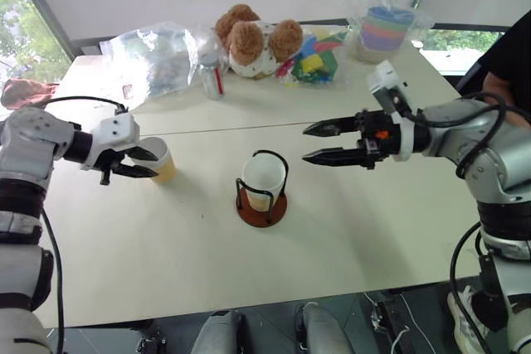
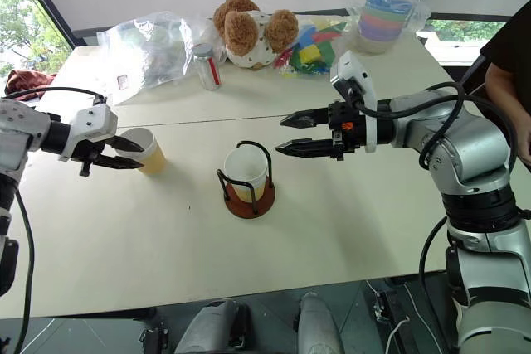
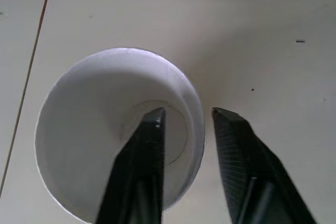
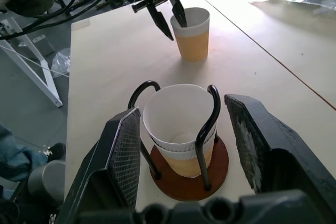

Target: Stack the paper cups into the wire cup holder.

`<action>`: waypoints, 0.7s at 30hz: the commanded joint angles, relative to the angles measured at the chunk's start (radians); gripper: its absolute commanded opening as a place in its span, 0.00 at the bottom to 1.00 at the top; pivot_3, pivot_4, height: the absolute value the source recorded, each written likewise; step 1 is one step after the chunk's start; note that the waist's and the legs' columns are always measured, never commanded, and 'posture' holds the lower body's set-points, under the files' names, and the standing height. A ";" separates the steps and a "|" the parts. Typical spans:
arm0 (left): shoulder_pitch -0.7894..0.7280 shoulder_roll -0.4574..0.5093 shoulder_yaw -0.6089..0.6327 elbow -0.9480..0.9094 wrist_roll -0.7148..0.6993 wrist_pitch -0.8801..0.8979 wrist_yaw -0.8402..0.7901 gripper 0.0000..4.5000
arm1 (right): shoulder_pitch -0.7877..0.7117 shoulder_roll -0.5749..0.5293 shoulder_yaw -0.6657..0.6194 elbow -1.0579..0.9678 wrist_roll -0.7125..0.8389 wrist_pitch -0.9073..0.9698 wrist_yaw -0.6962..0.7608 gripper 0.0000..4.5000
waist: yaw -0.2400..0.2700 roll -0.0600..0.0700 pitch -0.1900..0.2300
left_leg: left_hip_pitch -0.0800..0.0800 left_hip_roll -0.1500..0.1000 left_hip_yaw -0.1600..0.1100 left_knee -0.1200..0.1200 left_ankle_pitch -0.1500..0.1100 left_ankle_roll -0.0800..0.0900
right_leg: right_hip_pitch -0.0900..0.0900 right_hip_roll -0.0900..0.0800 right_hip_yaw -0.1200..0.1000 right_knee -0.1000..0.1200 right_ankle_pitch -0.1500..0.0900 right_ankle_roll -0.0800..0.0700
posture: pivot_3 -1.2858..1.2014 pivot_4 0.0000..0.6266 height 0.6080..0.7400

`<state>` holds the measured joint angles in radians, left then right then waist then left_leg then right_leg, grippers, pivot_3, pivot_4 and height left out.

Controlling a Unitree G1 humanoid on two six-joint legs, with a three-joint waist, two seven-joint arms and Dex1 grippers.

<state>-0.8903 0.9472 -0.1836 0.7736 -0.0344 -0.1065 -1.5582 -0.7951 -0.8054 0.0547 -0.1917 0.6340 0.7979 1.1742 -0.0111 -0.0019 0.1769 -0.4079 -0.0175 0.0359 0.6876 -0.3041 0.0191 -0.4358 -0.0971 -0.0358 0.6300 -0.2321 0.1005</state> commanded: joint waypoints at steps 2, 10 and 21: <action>-0.064 -0.001 0.003 0.033 0.025 -0.033 -0.030 0.01 | 0.001 -0.015 -0.051 -0.037 0.020 0.001 -0.016 0.62 | 0.001 0.000 0.000 | 0.000 0.000 0.000 0.000 0.000 0.000 | 0.000 0.000 0.000 0.000 0.000 0.000 | 0.52 0.24 1.00; -0.270 -0.013 -0.032 -0.045 -0.015 0.046 -0.056 0.01 | 0.040 -0.063 -0.099 -0.029 0.005 -0.001 -0.045 0.62 | 0.006 -0.002 0.001 | -0.003 0.003 -0.003 0.007 -0.001 0.002 | 0.002 0.000 -0.002 0.001 0.000 0.000 | 0.52 0.24 1.00; -0.528 -0.032 -0.393 -0.447 -0.600 0.397 -0.056 0.01 | 0.140 -0.142 -0.177 -0.044 -0.027 -0.010 -0.104 0.62 | 0.015 -0.001 0.002 | -0.002 0.001 -0.002 0.011 -0.005 0.009 | 0.004 -0.001 0.004 0.001 -0.001 0.006 | 0.52 0.24 1.00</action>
<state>-1.4074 0.9068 -0.5570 0.3601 -0.5750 0.2924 -1.6110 -0.6565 -0.9256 -0.0655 -0.1823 0.5919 0.7838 1.0883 0.0034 -0.0033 0.1786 -0.4094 -0.0164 0.0342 0.6991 -0.3094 0.0278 -0.4317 -0.0976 -0.0316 0.6308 -0.2335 0.1068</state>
